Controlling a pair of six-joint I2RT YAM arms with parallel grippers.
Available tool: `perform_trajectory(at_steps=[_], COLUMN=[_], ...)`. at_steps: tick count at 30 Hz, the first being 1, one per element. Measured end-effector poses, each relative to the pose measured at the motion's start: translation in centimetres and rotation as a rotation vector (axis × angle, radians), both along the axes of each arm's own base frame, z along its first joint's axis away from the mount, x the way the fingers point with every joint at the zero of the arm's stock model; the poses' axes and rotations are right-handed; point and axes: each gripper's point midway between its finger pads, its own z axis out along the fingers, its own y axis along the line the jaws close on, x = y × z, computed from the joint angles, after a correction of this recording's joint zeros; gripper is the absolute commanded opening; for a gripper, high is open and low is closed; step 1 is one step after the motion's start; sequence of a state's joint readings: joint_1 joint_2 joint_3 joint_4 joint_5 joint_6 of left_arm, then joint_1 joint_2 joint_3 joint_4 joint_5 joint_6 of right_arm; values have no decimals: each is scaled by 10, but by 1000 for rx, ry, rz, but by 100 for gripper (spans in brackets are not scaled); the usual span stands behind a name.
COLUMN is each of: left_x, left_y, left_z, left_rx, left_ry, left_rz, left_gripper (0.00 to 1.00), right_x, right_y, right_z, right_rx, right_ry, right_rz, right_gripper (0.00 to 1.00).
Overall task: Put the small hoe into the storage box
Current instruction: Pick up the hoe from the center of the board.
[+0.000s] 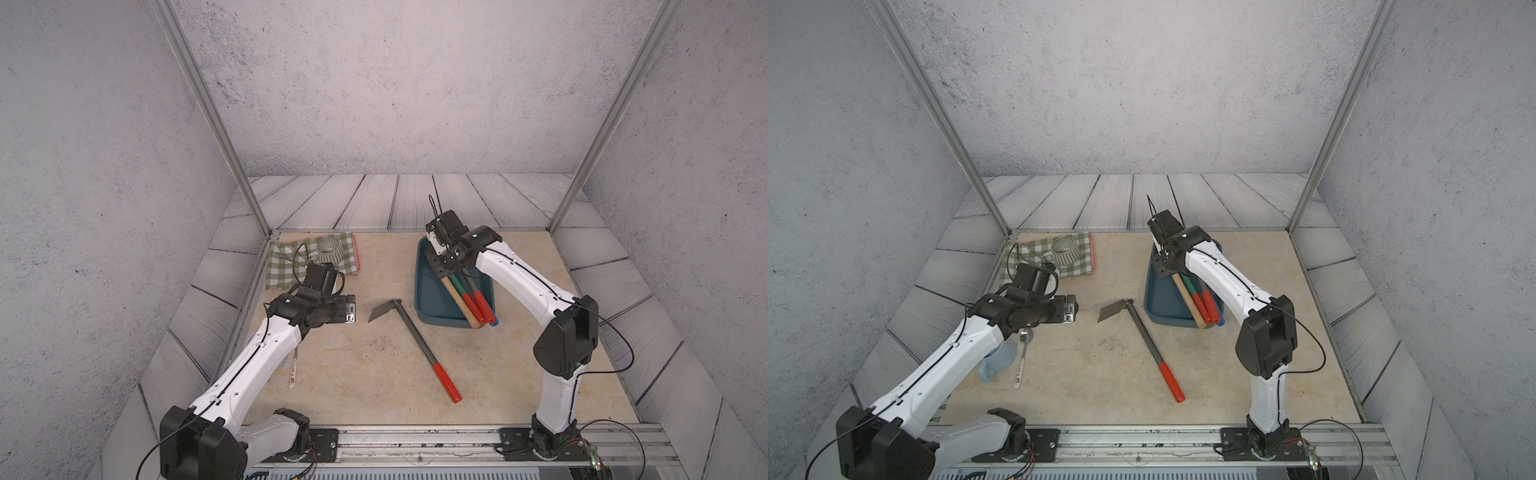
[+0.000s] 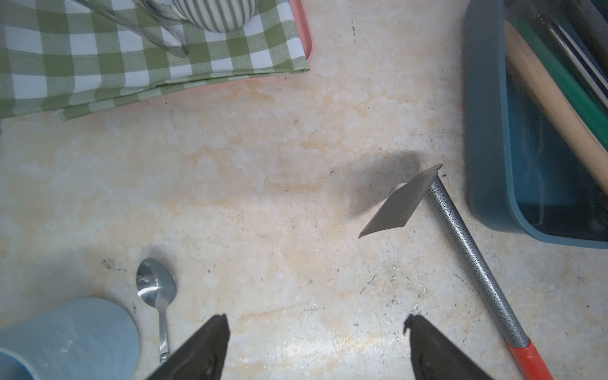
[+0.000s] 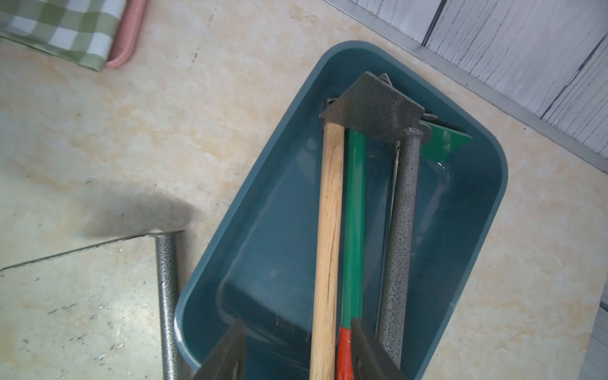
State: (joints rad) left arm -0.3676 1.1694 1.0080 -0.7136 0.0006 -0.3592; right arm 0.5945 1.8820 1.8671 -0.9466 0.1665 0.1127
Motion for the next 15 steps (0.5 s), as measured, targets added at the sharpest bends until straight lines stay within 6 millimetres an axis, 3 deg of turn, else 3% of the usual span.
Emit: perform_trajectory(at_steps=[6,15], left_x=[1,-2], left_y=[1,3], left_z=[1,0], left_rx=[-9,-38], left_ry=[4,29], left_rz=[25,100], left_gripper=[88,88], right_x=[-21,-74], right_y=[6,9], right_z=[5,-22], right_rx=[30,23], right_ry=[-1,91], right_rz=[19,81], right_gripper=[53,52])
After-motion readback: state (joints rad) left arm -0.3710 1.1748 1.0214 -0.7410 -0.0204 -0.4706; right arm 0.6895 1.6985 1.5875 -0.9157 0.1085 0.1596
